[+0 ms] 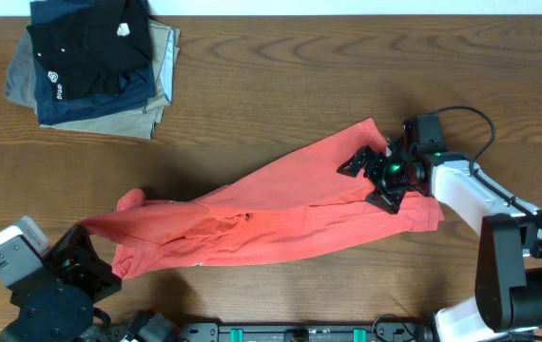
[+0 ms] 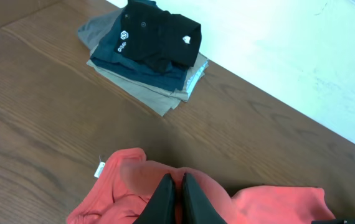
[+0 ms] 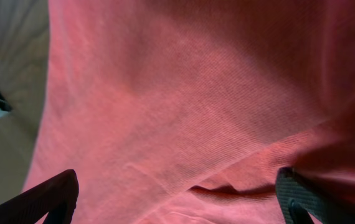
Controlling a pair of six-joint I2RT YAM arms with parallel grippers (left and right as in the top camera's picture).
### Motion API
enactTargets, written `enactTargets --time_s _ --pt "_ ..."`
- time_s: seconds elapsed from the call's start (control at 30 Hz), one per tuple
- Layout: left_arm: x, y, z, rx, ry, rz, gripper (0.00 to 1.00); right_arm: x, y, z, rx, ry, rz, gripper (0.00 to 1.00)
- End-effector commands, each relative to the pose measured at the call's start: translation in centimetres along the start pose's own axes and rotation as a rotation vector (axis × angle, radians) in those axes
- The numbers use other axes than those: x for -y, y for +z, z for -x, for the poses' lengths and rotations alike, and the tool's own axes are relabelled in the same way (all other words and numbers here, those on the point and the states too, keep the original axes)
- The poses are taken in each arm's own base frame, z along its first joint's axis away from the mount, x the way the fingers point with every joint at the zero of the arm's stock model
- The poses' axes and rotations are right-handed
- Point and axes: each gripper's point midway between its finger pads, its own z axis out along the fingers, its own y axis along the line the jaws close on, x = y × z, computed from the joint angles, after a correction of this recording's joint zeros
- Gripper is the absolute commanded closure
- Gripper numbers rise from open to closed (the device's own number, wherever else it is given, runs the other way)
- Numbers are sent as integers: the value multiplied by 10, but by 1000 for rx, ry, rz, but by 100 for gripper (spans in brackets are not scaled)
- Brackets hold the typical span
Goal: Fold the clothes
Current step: 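Grasp the shirt's right end with the right gripper, holding left end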
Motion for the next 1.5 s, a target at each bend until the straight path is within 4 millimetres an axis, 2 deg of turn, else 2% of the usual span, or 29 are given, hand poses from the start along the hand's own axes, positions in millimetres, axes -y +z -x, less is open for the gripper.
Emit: enactTargets --time_s 0.0,0.37,0.57,0.73,1.23,1.4,1.47 --pt "-4 -4 7 31 -14 11 94 2 2 -4 -10 32 20 1" --pt "-7 -7 9 31 -14 11 94 1 1 6 38 12 14 1" --pt "-6 -19 24 61 -44 -23 94 -18 -2 7 27 -60 93 1" --pt "-10 -20 20 46 -30 -7 94 -26 -8 5 31 -98 104 1" --pt "-9 -31 33 74 -78 -43 94 -37 7 -15 11 -175 76 1" --pt "-7 -31 32 64 -77 -53 94 -31 12 -10 64 -161 11 1" --pt "-7 -31 32 63 -77 -53 94 -30 11 -8 75 -150 8 4"
